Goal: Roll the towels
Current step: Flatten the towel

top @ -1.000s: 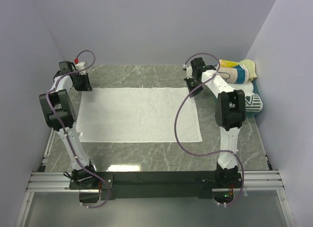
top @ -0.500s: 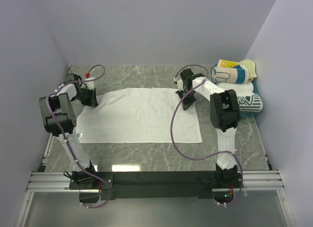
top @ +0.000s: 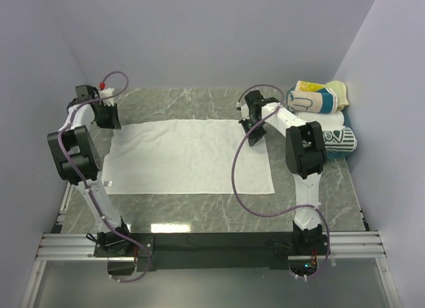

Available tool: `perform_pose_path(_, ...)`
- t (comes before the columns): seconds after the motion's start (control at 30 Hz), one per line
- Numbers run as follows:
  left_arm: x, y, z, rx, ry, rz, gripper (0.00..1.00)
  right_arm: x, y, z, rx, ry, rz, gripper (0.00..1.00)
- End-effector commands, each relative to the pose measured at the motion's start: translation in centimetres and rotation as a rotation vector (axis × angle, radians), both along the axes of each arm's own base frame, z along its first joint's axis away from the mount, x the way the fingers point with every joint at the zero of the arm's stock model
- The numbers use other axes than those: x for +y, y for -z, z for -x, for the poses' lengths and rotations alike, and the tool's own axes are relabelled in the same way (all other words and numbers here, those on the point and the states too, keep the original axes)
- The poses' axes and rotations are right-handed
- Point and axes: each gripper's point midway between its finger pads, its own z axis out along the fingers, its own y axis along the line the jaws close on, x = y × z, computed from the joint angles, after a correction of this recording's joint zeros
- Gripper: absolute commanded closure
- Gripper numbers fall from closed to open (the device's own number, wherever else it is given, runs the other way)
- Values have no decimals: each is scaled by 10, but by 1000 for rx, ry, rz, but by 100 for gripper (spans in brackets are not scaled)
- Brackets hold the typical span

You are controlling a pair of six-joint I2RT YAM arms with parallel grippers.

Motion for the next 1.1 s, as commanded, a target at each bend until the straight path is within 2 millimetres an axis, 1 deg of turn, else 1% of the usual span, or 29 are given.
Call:
perform_pose_path(0.0, 28, -23, -37, -99, -104, -41, 73, 2, -40, -32, -147, 32, -27, 91)
perform_pose_path(0.03, 31, -32, -44, -118, -107, -38, 73, 2, -43, -36, -162, 40, -32, 91)
perform_pose_path(0.07, 30, -28, -44, -103, -105, -31, 73, 2, -45, -40, -177, 46, -38, 91)
perform_pose_path(0.13, 27, -27, -45, -97, -98, -9, 73, 4, -48, -48, -195, 58, -46, 91)
perform_pose_path(0.2, 25, -22, -43, -80, -103, 6, 74, 4, -46, -56, -205, 67, -37, 92)
perform_pose_path(0.23, 24, -19, -42, -70, -107, 11, 75, 4, -45, -58, -205, 72, -33, 94)
perform_pose_path(0.27, 24, -14, -41, -57, -114, 15, 75, 2, -39, -60, -201, 79, -18, 94)
perform_pose_path(0.33, 24, -6, -40, -40, -125, 15, 76, 0, -37, -69, -219, 105, -14, 97)
perform_pose_path(0.37, 26, 1, -39, -23, -135, 17, 76, -3, -35, -72, -225, 115, -7, 98)
perform_pose_path(0.43, 26, 8, -39, -10, -140, 14, 76, -6, -34, -79, -246, 130, 1, 98)
perform_pose_path(0.47, 27, 17, -38, 11, -144, 12, 76, -7, -27, -81, -240, 131, 5, 98)
perform_pose_path(0.5, 27, 20, -38, 21, -146, 11, 76, -9, -26, -85, -244, 135, 8, 98)
perform_pose_path(0.53, 28, 28, -37, 38, -148, 11, 76, -10, -23, -87, -242, 135, 13, 98)
perform_pose_path(0.57, 30, 32, -36, 46, -152, 5, 77, -13, -12, -88, -224, 140, 26, 99)
perform_pose_path(0.6, 30, 34, -37, 49, -155, 1, 77, -19, -11, -93, -235, 156, 54, 99)
perform_pose_path(0.67, 31, 40, -36, 59, -157, 0, 77, -26, -4, -97, -232, 178, 76, 99)
perform_pose_path(0.73, 28, 36, -36, 55, -148, 9, 77, -37, -10, -106, -264, 221, 89, 99)
perform_pose_path(0.8, 27, 32, -35, 48, -126, 18, 75, -41, -18, -110, -276, 220, 75, 98)
perform_pose_path(0.83, 20, 26, -34, 49, -90, 47, 72, -41, -25, -109, -281, 217, 68, 96)
perform_pose_path(0.87, 17, 22, -34, 46, -75, 58, 70, -40, -32, -110, -291, 212, 55, 94)
perform_pose_path(0.9, 15, 17, -35, 40, -64, 73, 67, -41, -38, -111, -299, 208, 46, 90)
perform_pose_path(0.93, 16, 7, -40, 16, -53, 86, 62, -46, -45, -115, -323, 219, 33, 74)
perform_pose_path(0.97, 17, 3, -40, 11, -53, 92, 60, -50, -57, -116, -351, 227, 22, 67)
perform_pose_path(1.0, 19, -4, -46, -11, -55, 91, 59, -53, -63, -119, -375, 235, 15, 60)
perform_pose_path(1.07, 24, -12, -51, -34, -71, 106, 56, -61, -77, -134, -425, 254, 9, 58)
